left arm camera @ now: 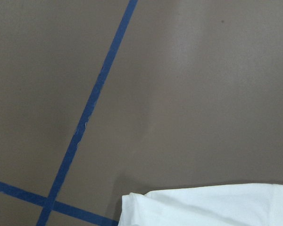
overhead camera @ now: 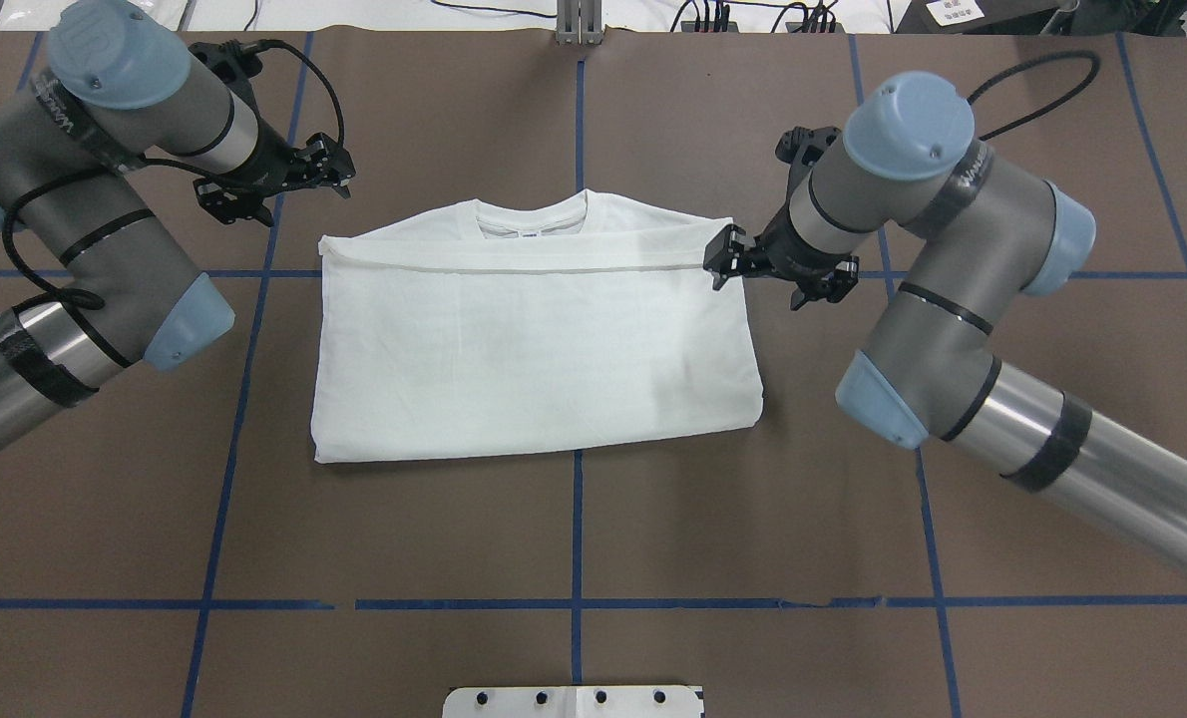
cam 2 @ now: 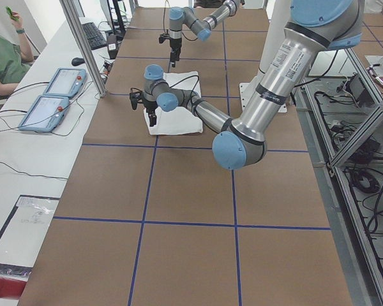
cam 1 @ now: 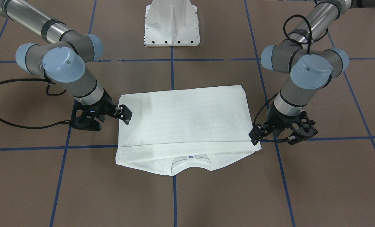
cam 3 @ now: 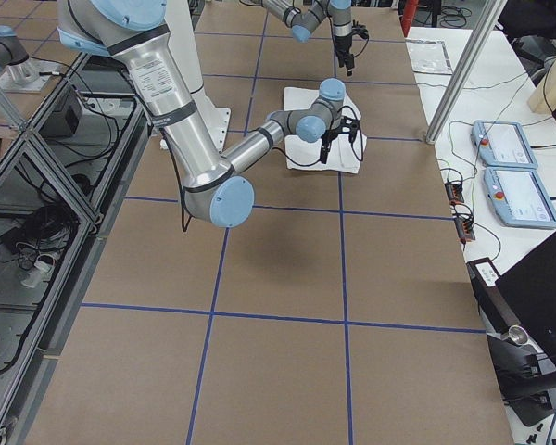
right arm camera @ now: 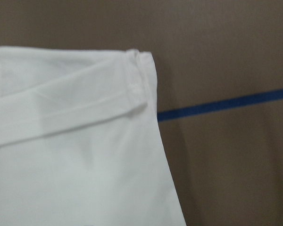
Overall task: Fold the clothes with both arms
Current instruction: 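Move the right gripper down to the folded shirt's side edge and grasp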
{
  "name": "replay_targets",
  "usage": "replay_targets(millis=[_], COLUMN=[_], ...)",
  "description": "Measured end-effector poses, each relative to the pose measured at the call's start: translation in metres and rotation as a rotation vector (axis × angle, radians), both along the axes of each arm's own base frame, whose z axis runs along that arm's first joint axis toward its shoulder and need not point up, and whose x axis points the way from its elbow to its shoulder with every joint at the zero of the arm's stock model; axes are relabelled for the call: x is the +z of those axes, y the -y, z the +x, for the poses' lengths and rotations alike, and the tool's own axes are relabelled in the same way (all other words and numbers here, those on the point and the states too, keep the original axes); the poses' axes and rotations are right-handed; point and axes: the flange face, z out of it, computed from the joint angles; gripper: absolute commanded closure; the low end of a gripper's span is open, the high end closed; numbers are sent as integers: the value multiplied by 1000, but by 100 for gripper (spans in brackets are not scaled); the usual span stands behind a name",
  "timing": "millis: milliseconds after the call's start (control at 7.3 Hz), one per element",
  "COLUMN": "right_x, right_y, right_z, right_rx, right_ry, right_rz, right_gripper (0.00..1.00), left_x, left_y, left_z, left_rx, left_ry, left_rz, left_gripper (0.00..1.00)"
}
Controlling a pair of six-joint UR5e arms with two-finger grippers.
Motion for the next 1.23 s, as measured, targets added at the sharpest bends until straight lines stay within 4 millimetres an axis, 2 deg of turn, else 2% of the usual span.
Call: replay_targets(millis=[137, 274, 548, 685, 822, 959, 1096, 1234], right_x=[8, 20, 36, 38, 39, 39, 38, 36], right_y=[-38, -67, -102, -110, -113, -114, -114, -113], right_z=[-5, -12, -34, -43, -47, -49, -51, -51], right_rx=[-20, -35, -67, -73, -75, -77, -78, -74], right_ry=[-3, -18, -51, -61, -66, -67, -66, -63], right_rz=[-2, -10, -12, -3, 1, 2, 6, 14], right_gripper=[0, 0, 4, 25, 65, 90, 100, 100], left_x=[-8, -19, -37, -41, -43, -44, -45, -45], left_y=[-6, -12, -21, -23, -25, -25, -26, -26], left_z=[-8, -16, -26, -28, -29, -30, -30, -30], left_rx=[-2, -6, -9, -9, -9, -10, -10, -11], left_ry=[-9, -16, -24, -24, -24, -24, -24, -24], left_rz=[14, 24, 37, 37, 37, 37, 38, 38], left_gripper=[0, 0, 0, 0, 0, 0, 0, 0])
